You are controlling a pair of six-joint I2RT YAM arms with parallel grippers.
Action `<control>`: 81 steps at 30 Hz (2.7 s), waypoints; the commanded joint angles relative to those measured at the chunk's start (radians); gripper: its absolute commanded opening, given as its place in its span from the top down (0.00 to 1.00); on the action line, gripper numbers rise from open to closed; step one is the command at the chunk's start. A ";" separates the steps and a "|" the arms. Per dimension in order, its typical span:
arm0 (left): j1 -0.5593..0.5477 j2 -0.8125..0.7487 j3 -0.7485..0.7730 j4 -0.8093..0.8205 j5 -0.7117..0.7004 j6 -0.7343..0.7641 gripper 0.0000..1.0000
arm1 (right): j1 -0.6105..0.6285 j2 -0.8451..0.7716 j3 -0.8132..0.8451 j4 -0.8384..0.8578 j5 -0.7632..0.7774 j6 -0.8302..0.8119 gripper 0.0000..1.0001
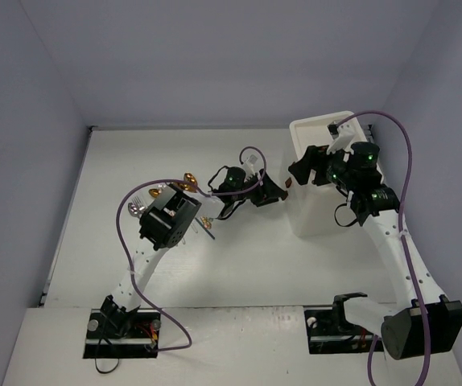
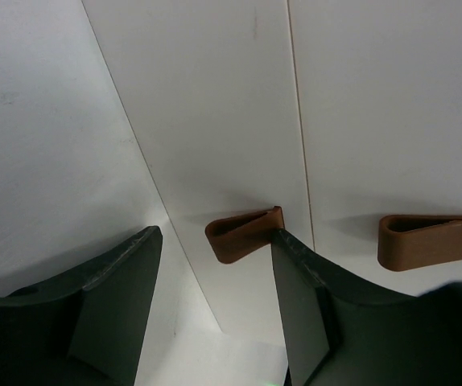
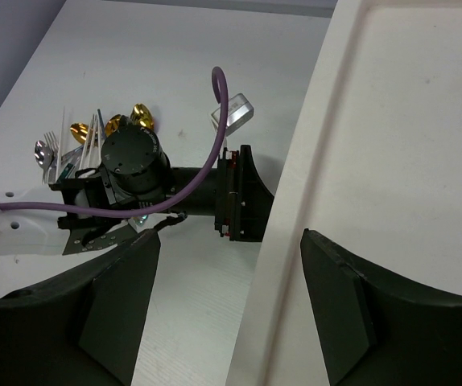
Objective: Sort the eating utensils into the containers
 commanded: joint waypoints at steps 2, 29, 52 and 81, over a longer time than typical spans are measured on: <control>-0.011 -0.004 0.024 0.243 0.021 -0.084 0.49 | 0.003 0.012 0.000 0.060 -0.035 0.001 0.32; -0.024 0.008 0.016 0.389 0.033 -0.164 1.00 | 0.004 0.057 -0.006 0.060 -0.033 0.006 0.36; 0.038 -0.141 -0.134 0.250 0.050 -0.070 1.00 | 0.007 0.069 -0.023 -0.043 0.301 0.012 1.00; 0.188 -0.355 -0.475 0.229 0.110 -0.018 1.00 | 0.006 0.058 -0.002 -0.060 0.315 -0.008 0.99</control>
